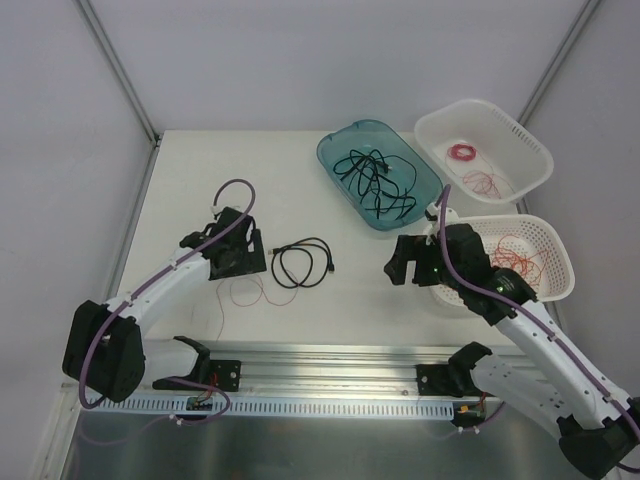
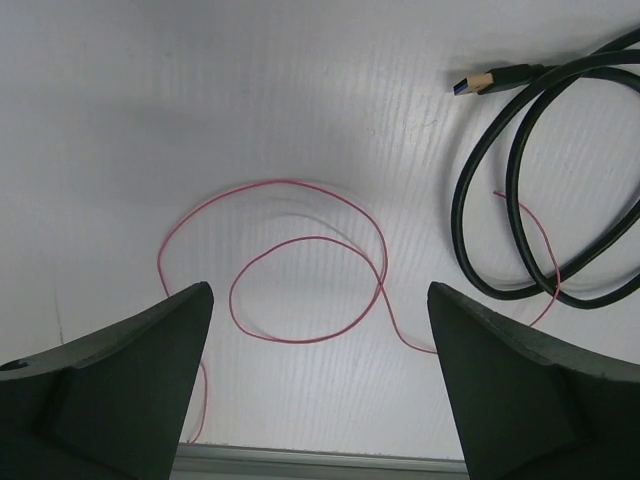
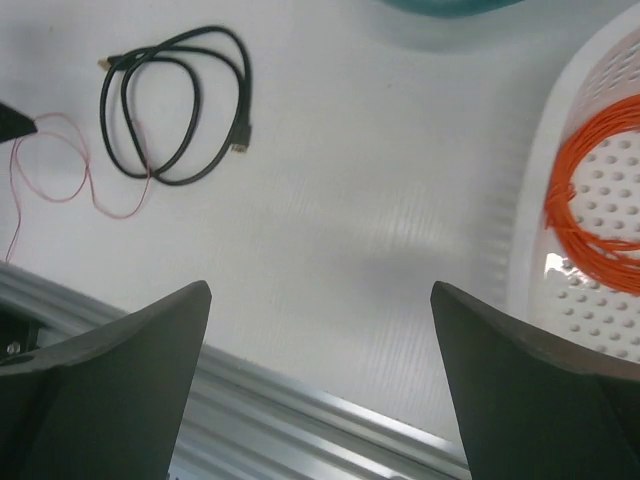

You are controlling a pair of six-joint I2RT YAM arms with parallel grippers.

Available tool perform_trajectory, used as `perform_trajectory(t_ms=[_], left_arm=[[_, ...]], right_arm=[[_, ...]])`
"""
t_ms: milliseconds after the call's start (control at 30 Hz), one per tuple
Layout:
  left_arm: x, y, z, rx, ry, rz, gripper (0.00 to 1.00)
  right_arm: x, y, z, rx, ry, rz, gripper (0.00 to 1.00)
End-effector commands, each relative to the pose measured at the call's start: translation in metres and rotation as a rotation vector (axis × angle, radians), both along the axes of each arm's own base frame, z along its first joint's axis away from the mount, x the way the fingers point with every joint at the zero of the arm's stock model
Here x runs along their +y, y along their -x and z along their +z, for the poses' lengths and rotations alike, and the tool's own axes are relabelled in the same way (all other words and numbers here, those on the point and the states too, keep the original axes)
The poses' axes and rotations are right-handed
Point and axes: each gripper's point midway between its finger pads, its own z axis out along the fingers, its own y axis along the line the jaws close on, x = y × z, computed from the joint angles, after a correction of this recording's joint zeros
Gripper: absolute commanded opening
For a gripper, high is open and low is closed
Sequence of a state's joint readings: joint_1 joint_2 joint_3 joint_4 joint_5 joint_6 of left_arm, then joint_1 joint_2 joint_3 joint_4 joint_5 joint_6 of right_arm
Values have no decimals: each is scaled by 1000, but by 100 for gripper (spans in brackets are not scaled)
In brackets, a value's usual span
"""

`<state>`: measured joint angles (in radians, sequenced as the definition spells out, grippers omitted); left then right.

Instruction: Untangle the cables

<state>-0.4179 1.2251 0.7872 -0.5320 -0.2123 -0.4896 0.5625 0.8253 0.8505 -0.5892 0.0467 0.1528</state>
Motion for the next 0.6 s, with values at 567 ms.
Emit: perform_trajectory(t_ms=[567], left_arm=[[-20,-1,-35,140,110,347,72]], right_arm=[[18,35,-31,5,-57,69,97]])
